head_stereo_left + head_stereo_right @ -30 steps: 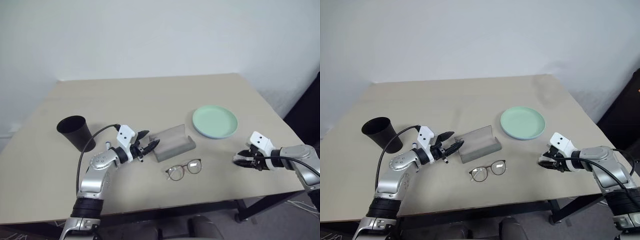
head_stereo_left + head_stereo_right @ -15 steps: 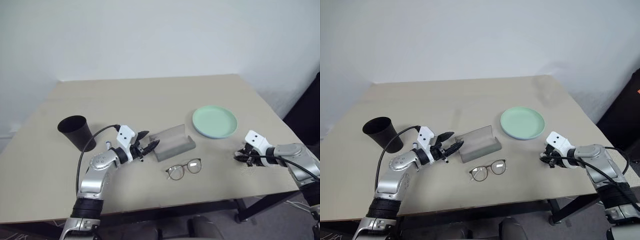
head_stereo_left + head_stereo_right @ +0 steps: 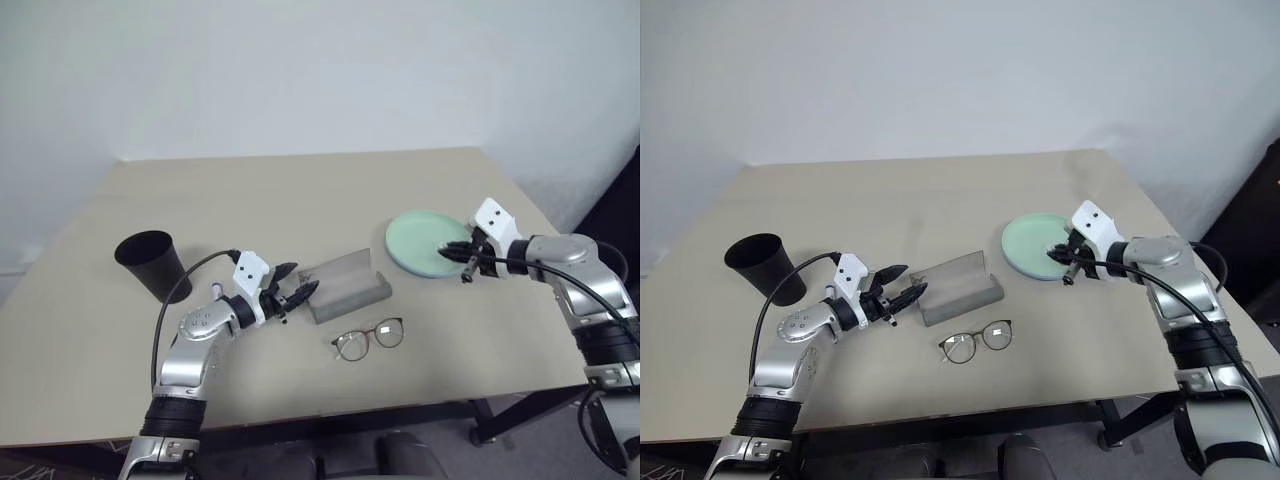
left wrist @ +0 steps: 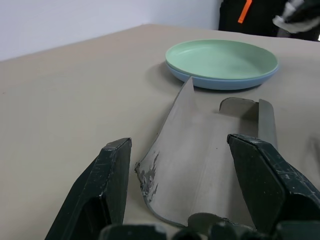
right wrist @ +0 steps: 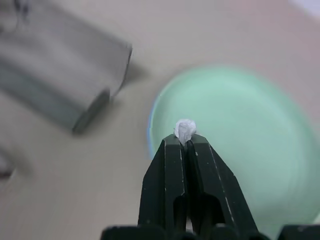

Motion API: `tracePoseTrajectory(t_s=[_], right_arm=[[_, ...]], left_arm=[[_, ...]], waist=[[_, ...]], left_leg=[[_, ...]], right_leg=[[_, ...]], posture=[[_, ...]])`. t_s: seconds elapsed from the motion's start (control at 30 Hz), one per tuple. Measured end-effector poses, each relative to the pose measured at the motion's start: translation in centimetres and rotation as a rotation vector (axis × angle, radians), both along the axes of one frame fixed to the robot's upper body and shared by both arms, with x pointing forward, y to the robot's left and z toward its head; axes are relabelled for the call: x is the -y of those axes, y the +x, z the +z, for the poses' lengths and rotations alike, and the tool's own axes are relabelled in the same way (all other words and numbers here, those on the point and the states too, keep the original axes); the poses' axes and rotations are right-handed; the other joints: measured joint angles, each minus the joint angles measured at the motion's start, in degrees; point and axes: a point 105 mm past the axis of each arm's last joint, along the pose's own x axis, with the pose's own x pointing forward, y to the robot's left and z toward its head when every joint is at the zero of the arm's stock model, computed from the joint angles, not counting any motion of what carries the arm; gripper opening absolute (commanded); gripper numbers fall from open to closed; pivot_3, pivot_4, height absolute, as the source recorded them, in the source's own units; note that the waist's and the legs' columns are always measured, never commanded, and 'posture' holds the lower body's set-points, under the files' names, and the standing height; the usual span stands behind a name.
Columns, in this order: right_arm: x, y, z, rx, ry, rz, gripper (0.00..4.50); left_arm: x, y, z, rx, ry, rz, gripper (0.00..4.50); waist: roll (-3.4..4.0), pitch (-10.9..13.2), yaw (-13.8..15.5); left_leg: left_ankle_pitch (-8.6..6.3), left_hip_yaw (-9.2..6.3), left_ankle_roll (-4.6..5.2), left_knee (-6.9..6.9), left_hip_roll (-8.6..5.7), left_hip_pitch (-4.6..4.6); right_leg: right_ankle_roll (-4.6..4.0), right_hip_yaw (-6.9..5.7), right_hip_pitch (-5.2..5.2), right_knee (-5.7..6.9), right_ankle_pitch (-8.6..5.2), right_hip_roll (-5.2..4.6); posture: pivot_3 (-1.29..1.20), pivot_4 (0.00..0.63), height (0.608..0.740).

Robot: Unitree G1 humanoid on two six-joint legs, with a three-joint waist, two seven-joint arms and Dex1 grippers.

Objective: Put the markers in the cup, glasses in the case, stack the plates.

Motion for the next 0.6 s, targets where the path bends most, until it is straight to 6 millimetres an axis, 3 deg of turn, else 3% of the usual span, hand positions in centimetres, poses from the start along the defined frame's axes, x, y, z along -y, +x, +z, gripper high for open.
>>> tracePoseTrajectory(t_s=[0.1,0.2,0.4,0.6], right_arm=[[-0.1,1.8,-1.6,-0.014,-0.026,-0.060,0.02],[0.1,2.5,-3.0,-0.051,-0.022,-0.092,0.65],[0.3,3.2,-3.2,-0.050,-0.027,-0.087,2.57],[0.1,3.2,-2.5,-0.026,-0.027,-0.058,2.57]], left_arm=[[0.1,0.0,0.0,0.001,-0.001,-0.002,3.24],[0.0,0.0,0.1,0.001,-0.001,-0.002,3.24],[0.0,0.0,0.0,0.000,0.000,-0.002,3.24],[0.0,-0.1,0.5,0.004,0.004,-0.018,3.24]], waist=[[-0.01,0.0,0.0],[0.00,0.0,0.0],[0.04,0.0,0.0],[0.04,0.0,-0.1]], left_leg=[[0.00,-0.05,0.00,-0.01,-0.03,-0.04],[-0.01,-0.06,0.00,-0.12,-0.06,-0.06],[-0.01,-0.09,0.00,-0.46,-0.05,-0.06],[-0.01,-0.06,0.00,-0.43,-0.05,-0.06]], right_leg=[[-0.02,0.01,-0.02,0.01,0.02,-0.02],[-0.05,0.02,-0.08,0.01,0.05,-0.04],[-0.28,0.03,-0.23,0.00,0.21,-0.04],[-0.09,0.04,-0.22,0.00,0.09,-0.05]], posture=[[0.00,0.000,0.740],[0.00,0.000,0.740],[0.00,0.000,0.740],[0.00,0.000,0.740]])
